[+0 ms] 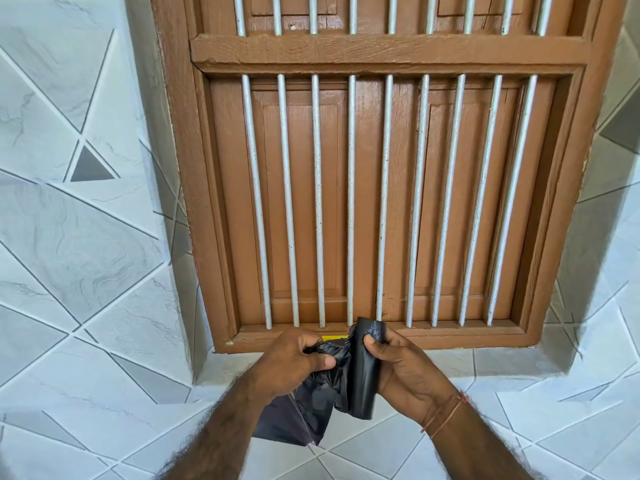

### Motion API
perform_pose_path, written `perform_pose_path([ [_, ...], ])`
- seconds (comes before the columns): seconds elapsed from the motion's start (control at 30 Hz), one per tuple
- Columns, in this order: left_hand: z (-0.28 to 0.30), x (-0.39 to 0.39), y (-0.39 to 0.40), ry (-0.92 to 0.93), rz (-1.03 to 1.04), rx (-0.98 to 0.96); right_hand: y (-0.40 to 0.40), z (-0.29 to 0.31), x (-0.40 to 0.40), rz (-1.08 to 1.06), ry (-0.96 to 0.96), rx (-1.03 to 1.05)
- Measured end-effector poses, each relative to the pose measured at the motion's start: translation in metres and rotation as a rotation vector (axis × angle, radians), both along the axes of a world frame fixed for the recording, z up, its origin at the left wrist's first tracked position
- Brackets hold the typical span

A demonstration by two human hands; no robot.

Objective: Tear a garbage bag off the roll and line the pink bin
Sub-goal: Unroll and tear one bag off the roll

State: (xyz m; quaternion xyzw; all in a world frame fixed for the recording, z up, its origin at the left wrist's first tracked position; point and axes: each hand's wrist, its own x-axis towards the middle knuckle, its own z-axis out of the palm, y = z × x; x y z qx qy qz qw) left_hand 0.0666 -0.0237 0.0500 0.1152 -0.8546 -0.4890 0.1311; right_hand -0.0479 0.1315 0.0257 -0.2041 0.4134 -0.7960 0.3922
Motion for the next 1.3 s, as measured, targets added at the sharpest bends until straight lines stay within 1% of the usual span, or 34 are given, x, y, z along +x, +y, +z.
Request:
perform_pose_path([
  [0.3,-0.004,-0.003,0.001,0.048,0.045,-0.038,-0.006,0.001,0.001,-0.032,-0.048,-0.017],
  [0.57,-0.012,-0.007,-0.006,0.04,0.071,-0.083,-0.006,0.003,0.003,-0.068,-0.071,0.003],
  [0.73,-0.015,-0.006,-0.007,0.051,0.07,-0.068,-0.007,0.003,0.001,-0.05,-0.056,0.017],
  [0.97,-0.015,-0.007,-0.008,0.041,0.057,-0.035,-0.008,0.004,-0.004,-0.077,-0.04,0.067],
  [1.07,-0.017,-0.004,-0.012,0.006,0.027,-0.057,-0.007,0.0,-0.003,-0.021,-0.014,0.049],
  [1.2,-0.018,0.004,-0.032,-0.138,-0.037,-0.019,0.002,-0.004,-0.005,0.176,0.087,0.026],
  [1.3,-0.014,0.006,-0.041,-0.231,-0.12,-0.026,0.006,0.001,-0.009,0.256,0.109,-0.023],
])
